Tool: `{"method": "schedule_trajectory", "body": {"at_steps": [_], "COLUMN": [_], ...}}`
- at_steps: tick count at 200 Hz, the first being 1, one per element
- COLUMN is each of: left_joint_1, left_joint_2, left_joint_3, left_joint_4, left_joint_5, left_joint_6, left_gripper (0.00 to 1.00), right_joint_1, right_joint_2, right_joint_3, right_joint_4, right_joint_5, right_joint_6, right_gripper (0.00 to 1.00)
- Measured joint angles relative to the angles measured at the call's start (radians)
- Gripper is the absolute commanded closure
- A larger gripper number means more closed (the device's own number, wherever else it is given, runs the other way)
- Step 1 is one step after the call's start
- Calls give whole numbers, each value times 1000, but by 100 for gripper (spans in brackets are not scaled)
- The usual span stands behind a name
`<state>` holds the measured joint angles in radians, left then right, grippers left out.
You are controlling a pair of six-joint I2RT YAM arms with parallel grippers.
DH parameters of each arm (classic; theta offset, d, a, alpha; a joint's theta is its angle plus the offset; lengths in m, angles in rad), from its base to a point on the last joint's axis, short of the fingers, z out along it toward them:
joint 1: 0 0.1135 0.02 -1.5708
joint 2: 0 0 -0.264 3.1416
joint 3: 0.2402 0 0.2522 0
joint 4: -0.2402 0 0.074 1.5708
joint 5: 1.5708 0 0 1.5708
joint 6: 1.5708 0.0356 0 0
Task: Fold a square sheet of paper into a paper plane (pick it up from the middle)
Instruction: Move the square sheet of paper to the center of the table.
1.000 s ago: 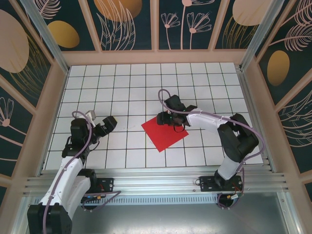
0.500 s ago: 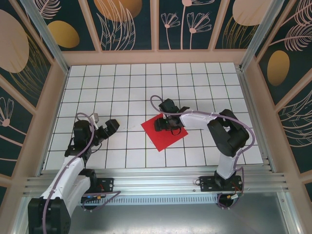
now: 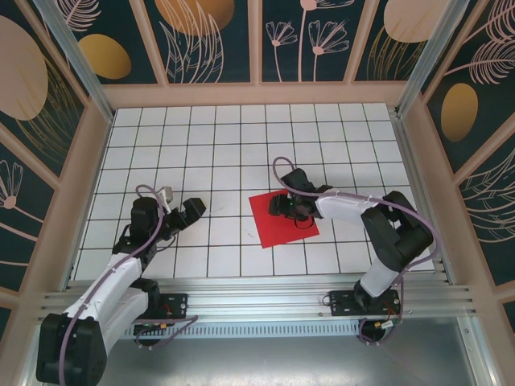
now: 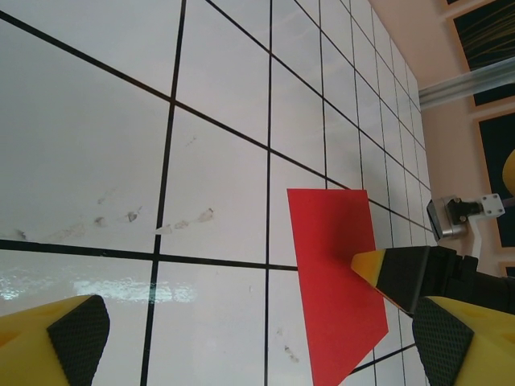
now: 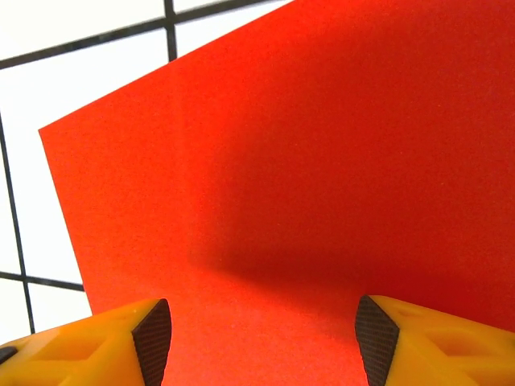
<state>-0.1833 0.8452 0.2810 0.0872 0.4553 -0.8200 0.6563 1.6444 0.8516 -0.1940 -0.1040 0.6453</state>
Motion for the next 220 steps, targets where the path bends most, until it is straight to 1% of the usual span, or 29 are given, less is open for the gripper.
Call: {"method": "schedule_trajectory", "body": {"at_steps": [39, 58, 87, 134, 151, 187, 203, 220], "left_joint_1": [-68, -113, -192, -338, -377, -414, -416, -416], "left_joint_2": [55, 79, 113, 285, 330, 402, 408, 402], "left_joint_3": [7, 17, 39, 114, 138, 185, 192, 192], "left_joint_4": [18, 18, 26, 67, 95, 121, 122, 119], "left_joint_5": [-19, -38, -80, -140, -156, -190, -213, -257], "left_joint_6": [-5, -5, -6, -24, -31, -39, -39, -37], "left_gripper": [1, 2, 1, 1, 2, 1, 1, 2], "right_joint_1": [7, -23, -66, -58, -32, 37, 60, 70], "right_joint_2": [-77, -109, -115, -123, -133, -137, -137, -137], "right_joint_3": [19, 20, -21, -104, -115, -111, -76, -12], "right_joint_4": [-101, -129, -129, -116, -109, -119, -176, -243], "right_joint_5": [51, 59, 54, 25, 26, 28, 56, 108], "right_joint_6": [19, 8, -8, 19, 56, 131, 130, 92], "right_gripper": [34, 35, 35, 35, 35, 34, 31, 27]}}
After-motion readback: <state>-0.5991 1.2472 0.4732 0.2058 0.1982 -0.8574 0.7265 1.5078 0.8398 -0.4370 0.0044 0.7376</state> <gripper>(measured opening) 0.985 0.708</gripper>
